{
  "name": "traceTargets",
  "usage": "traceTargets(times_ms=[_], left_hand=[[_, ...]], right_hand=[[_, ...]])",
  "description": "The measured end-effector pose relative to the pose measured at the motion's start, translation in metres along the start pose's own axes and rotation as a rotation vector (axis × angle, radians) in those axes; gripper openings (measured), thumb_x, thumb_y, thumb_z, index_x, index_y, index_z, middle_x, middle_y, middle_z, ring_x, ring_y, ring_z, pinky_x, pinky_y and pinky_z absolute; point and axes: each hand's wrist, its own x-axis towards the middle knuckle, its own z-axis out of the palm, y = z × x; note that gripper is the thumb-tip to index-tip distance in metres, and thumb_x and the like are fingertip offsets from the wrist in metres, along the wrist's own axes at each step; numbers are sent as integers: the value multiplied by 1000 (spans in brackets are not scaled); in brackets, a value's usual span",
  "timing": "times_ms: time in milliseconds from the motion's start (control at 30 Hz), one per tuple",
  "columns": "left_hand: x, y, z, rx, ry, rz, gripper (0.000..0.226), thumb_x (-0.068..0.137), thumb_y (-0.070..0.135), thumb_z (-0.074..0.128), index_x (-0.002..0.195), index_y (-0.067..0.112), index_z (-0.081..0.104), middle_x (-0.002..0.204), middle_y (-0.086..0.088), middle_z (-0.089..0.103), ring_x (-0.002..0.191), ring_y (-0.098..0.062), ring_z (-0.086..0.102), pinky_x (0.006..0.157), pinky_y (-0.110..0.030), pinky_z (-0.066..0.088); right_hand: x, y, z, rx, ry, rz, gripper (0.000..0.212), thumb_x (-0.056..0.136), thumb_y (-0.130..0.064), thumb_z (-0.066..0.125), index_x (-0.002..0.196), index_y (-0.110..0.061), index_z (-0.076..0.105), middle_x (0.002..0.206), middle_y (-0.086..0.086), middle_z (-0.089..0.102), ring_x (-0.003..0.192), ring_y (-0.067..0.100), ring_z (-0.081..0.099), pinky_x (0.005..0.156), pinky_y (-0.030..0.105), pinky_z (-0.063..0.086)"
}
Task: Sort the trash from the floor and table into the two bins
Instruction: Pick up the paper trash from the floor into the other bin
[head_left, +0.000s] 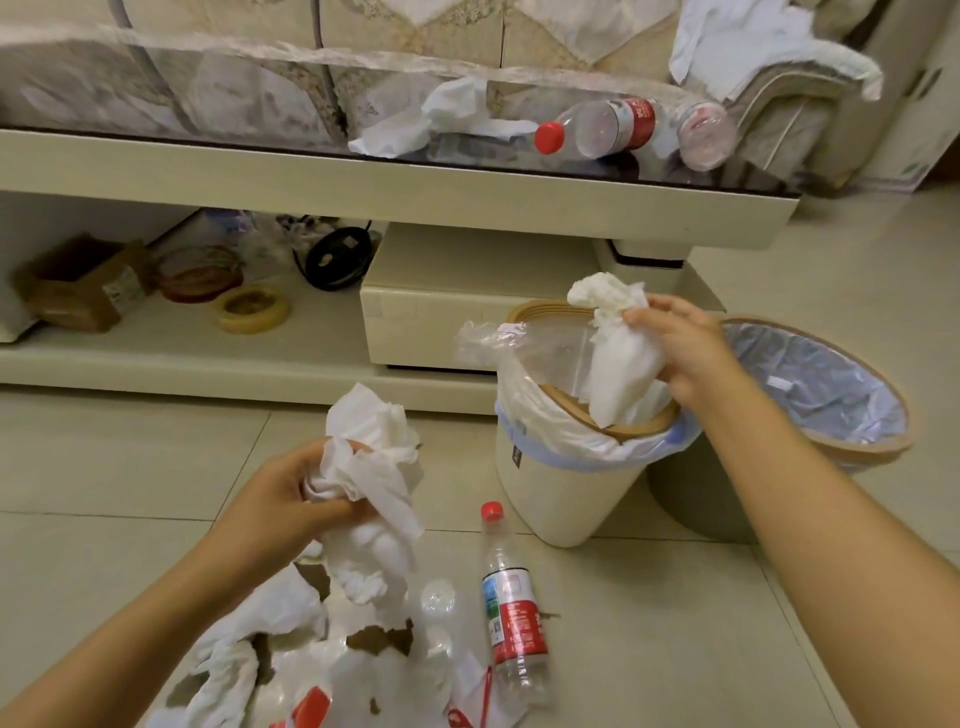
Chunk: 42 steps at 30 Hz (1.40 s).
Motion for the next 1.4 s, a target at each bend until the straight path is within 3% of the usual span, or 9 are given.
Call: traceTargets(times_ms=[133,300,400,467,767,933,1067,1233,1400], left_hand=[[-1,-1,0,12,7,-8,26,75,12,74,93,28,65,85,22,71,77,-4,68,55,-19,56],[-1,-3,1,6,2,-2,24,75,12,76,92,27,70,85,8,74,75,-13,71,58,-24,57],[5,4,1,27,-6,8,23,75,13,76,92,27,70,86,10,74,77,-11,70,61,-24,58],[13,16,0,51,-35,31,24,74,15,76,96,25,70,89,7,74,80,-12,70,68,-28,58],[75,128,31,-233,-21,291,32,81,11,71,112,18,63,99,-1,73,88,-14,71,70,-27,58],[117,163,82,-514,-41,289,39,82,12,72,119,14,60,111,-6,70,97,-20,70,77,-32,59],[146,159,129,-624,-31,246,38,82,13,73,117,14,59,112,-13,67,99,-27,68,81,-41,58],[164,121,167,-252,-78,64,31,85,21,66,113,22,53,106,-7,63,97,-24,64,77,-38,57],[164,105,160,-144,-178,39,66,84,26,71,141,33,39,129,0,53,112,-20,57,94,-37,51]], right_hand=[[1,20,3,-127,78,-10,24,78,-7,70,91,-26,65,93,-2,65,93,22,60,86,40,52],[-1,19,6,-351,11,-136,30,86,-5,57,99,-28,70,118,-2,62,106,23,58,88,31,47],[-3,1,9,-340,22,-250,31,87,-5,57,109,-23,70,114,-9,62,105,29,60,93,39,48],[-5,-13,11,-292,-5,-339,28,88,-7,59,112,-19,69,111,-6,66,99,18,64,94,35,49],[-18,-23,5,-121,-73,-378,19,91,-7,55,104,-9,69,86,9,72,77,11,67,65,12,49],[-11,-29,-11,8,6,-328,17,90,-12,57,95,-21,70,86,2,73,82,17,67,82,33,52],[-2,-33,-27,106,77,-291,22,90,-8,55,89,-23,71,88,0,72,84,18,62,84,39,49],[5,-22,-41,89,92,-256,21,90,-7,54,98,-18,70,97,1,69,82,14,60,79,31,47],[5,-11,-36,70,79,-238,21,91,-7,53,105,-16,67,104,1,69,82,11,60,71,20,51]])
